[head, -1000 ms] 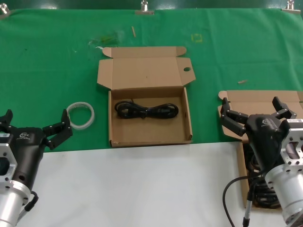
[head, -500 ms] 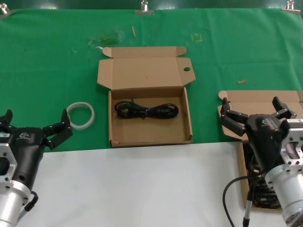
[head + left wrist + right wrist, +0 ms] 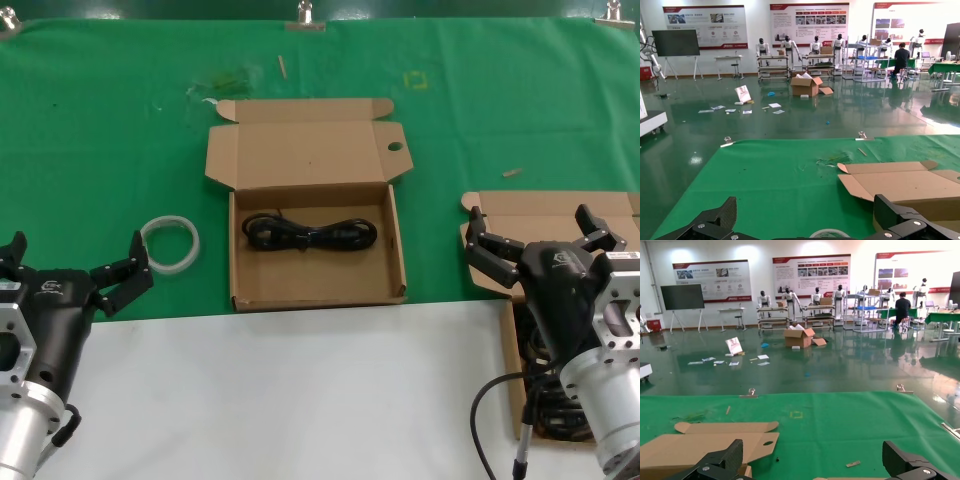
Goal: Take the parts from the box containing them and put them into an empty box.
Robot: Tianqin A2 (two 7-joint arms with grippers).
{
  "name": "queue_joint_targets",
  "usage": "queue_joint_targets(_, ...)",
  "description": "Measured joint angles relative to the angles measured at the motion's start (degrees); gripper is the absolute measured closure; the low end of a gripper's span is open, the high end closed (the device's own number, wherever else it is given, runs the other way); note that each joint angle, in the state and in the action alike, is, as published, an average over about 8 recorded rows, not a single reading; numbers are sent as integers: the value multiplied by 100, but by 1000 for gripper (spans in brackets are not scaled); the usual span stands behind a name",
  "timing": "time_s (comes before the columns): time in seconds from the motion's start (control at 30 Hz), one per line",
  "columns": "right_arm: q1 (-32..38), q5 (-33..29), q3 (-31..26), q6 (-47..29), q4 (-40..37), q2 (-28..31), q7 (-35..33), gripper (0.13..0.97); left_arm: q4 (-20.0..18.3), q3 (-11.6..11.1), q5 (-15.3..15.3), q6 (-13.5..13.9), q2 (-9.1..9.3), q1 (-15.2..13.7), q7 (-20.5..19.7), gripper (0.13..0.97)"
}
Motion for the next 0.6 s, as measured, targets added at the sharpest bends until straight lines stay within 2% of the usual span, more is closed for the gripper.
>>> queue_joint_targets(0.6, 0, 0, 0, 0, 0, 0, 0, 129, 0, 0, 0, 0, 0, 0, 0, 132)
